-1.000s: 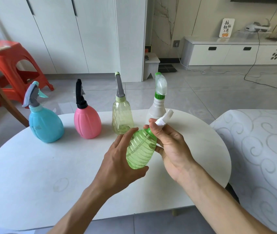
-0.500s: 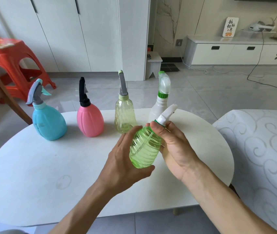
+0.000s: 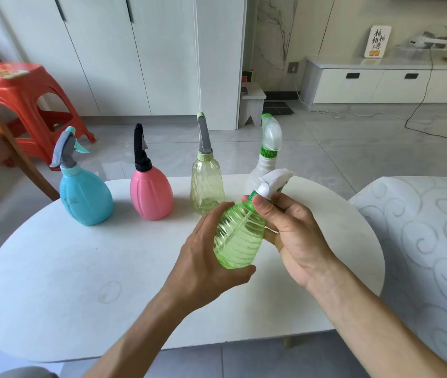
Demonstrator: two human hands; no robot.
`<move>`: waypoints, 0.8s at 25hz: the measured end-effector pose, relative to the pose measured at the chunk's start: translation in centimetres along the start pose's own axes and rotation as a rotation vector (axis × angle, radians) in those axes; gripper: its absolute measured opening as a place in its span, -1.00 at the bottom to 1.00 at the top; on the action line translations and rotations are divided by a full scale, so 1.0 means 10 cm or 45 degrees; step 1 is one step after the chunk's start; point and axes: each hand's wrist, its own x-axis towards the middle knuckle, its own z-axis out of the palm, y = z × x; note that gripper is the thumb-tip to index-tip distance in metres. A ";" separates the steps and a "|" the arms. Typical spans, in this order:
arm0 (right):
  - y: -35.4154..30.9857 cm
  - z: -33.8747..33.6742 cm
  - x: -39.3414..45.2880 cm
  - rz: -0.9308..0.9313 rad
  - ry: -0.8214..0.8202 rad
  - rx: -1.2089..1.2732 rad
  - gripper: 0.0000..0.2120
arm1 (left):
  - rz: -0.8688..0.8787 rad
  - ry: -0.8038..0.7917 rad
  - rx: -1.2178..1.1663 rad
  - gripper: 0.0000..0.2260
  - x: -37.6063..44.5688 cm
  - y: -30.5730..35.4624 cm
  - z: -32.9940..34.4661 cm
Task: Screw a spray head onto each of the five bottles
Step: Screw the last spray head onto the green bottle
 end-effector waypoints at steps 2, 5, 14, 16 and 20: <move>0.02 -0.01 0.01 0.010 0.055 -0.010 -0.56 | 0.004 -0.016 0.015 -0.13 -0.01 0.00 0.02; 0.02 0.00 0.03 0.097 -0.022 0.096 -0.69 | -0.012 -0.013 0.027 -0.13 0.00 -0.02 0.01; 0.01 0.00 0.00 0.063 0.001 0.097 -0.71 | 0.029 -0.004 0.074 -0.11 -0.02 0.00 0.03; 0.02 0.00 0.01 0.120 -0.071 0.231 -0.65 | 0.020 0.005 0.060 -0.12 -0.02 0.01 0.02; 0.00 0.00 0.02 0.052 -0.133 0.182 -0.73 | -0.009 0.025 0.027 -0.13 -0.02 0.01 0.01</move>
